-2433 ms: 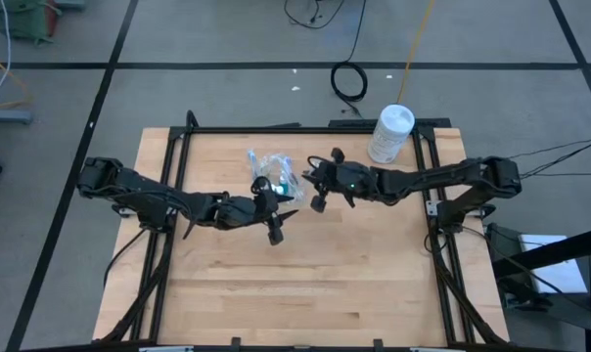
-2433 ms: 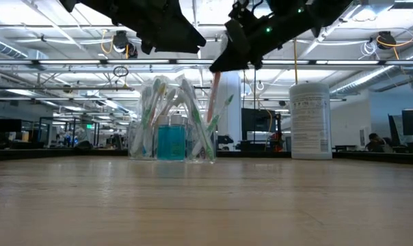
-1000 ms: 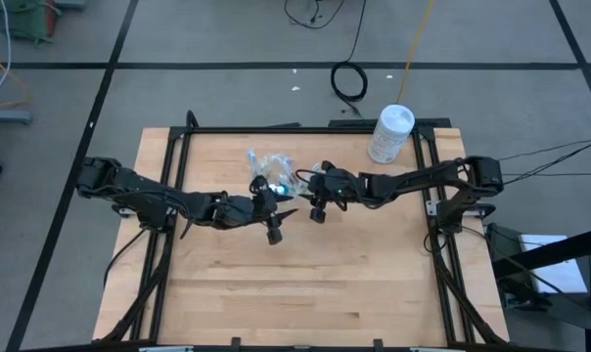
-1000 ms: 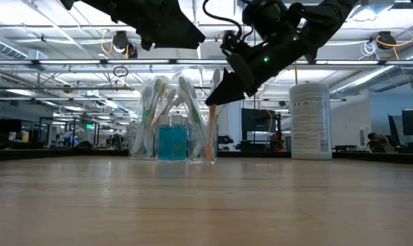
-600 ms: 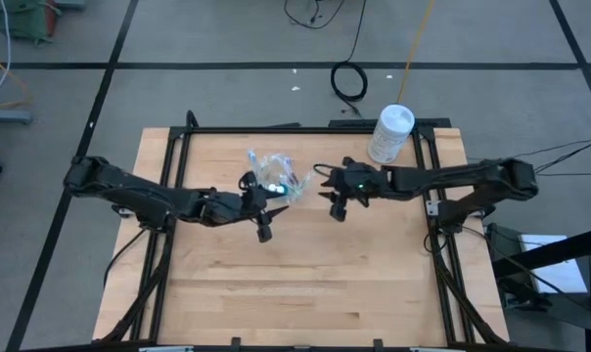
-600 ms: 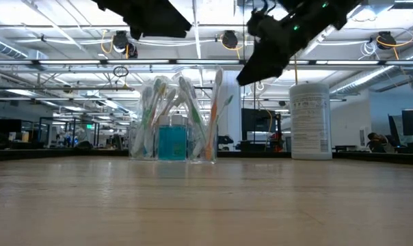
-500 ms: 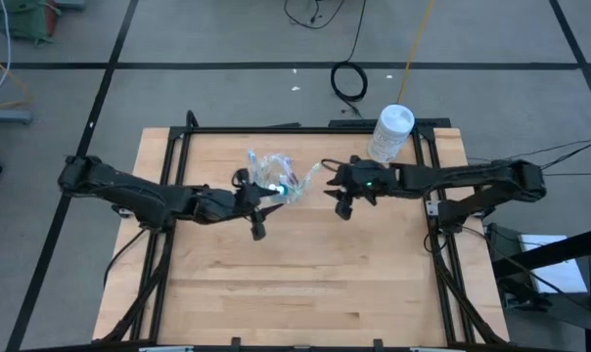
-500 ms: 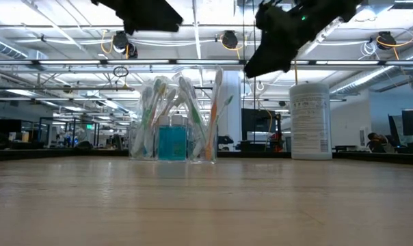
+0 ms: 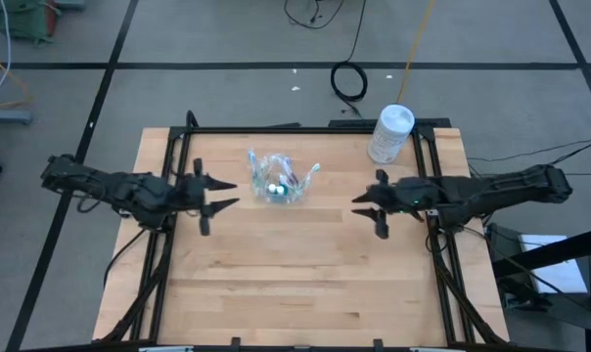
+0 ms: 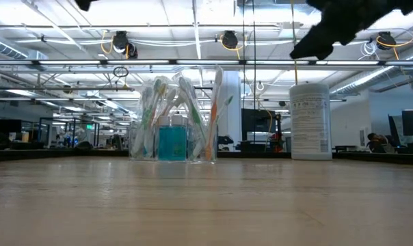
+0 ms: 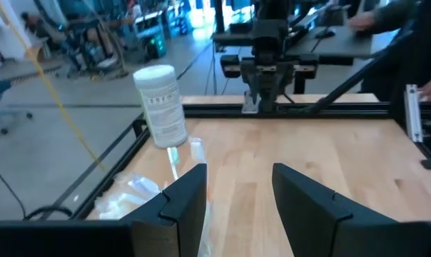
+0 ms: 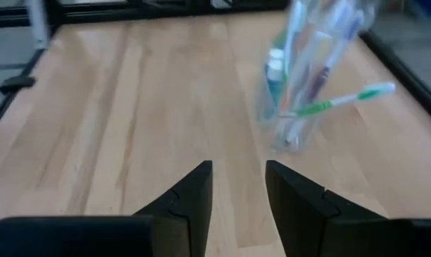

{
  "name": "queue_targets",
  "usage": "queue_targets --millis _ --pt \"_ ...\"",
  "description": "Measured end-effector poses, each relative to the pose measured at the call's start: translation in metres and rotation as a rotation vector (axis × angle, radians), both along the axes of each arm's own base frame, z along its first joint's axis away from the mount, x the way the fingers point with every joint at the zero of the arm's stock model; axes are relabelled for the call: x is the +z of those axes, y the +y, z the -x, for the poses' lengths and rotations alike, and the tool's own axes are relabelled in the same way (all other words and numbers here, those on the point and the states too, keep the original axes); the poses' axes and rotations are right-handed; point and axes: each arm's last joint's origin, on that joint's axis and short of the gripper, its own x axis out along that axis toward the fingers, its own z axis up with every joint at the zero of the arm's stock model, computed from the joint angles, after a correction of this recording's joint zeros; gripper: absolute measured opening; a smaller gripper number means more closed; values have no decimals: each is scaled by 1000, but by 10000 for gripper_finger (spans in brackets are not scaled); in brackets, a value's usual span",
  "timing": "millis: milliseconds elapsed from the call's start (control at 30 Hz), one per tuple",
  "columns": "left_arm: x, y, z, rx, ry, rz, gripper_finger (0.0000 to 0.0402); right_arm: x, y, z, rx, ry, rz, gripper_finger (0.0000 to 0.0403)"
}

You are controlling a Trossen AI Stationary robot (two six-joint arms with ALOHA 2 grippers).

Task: Pick & Place toothbrushing station
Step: Return to Home Position

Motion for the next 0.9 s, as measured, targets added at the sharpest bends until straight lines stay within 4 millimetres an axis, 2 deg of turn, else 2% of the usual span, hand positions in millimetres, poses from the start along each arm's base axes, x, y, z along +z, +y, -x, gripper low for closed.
queue_targets --millis 167,433,600,900 --pt "-26 4 21 -24 -59 -41 163 -6 1 26 54 -159 74 125" --pt "-76 9 36 -23 -114 -23 163 -21 -3 63 52 -286 76 125" --pt "-89 12 44 -27 -184 -59 163 -35 -4 79 57 -346 96 123" --pt "-112 12 50 -76 -263 -22 163 -54 -6 98 62 -408 122 122"
